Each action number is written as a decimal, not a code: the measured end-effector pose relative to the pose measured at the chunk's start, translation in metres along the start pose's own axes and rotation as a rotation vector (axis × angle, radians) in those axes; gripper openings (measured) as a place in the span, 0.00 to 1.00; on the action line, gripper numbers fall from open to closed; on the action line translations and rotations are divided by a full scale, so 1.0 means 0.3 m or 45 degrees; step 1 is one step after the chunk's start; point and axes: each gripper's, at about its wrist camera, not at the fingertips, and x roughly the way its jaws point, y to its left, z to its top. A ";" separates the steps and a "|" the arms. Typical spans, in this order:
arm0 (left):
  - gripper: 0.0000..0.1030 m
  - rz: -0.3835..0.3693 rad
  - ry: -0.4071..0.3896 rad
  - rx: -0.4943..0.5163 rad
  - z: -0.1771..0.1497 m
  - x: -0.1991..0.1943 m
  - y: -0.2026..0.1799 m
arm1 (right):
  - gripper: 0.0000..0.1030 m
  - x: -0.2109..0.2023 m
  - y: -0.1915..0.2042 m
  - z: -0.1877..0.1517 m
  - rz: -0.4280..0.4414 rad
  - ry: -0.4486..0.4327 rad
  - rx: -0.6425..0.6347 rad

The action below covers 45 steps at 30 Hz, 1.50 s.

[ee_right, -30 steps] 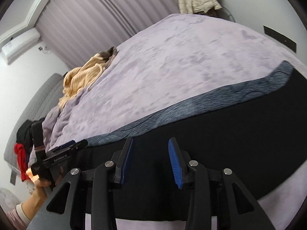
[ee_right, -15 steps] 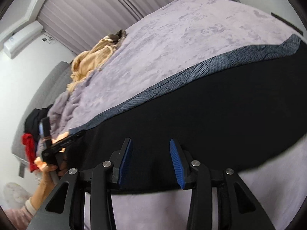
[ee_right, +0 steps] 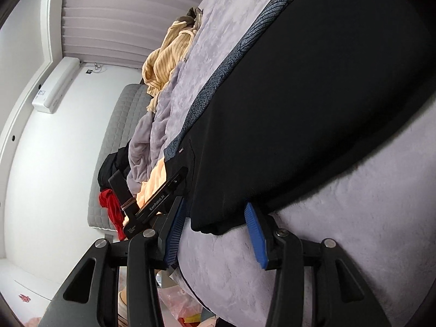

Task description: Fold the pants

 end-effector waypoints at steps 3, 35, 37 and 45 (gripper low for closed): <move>0.93 0.001 -0.021 0.002 -0.009 -0.001 -0.001 | 0.48 0.029 -0.019 0.011 -0.015 -0.002 0.041; 0.94 -0.233 0.092 0.260 -0.117 -0.067 -0.518 | 0.00 -0.293 -0.149 0.063 -0.389 -0.332 0.081; 0.94 -0.255 0.103 0.233 -0.111 -0.068 -0.503 | 0.00 -0.300 -0.125 0.052 -0.411 -0.319 0.018; 0.94 -0.224 0.063 0.228 -0.120 -0.068 -0.506 | 0.45 -0.410 0.007 0.085 -0.665 -0.459 -0.209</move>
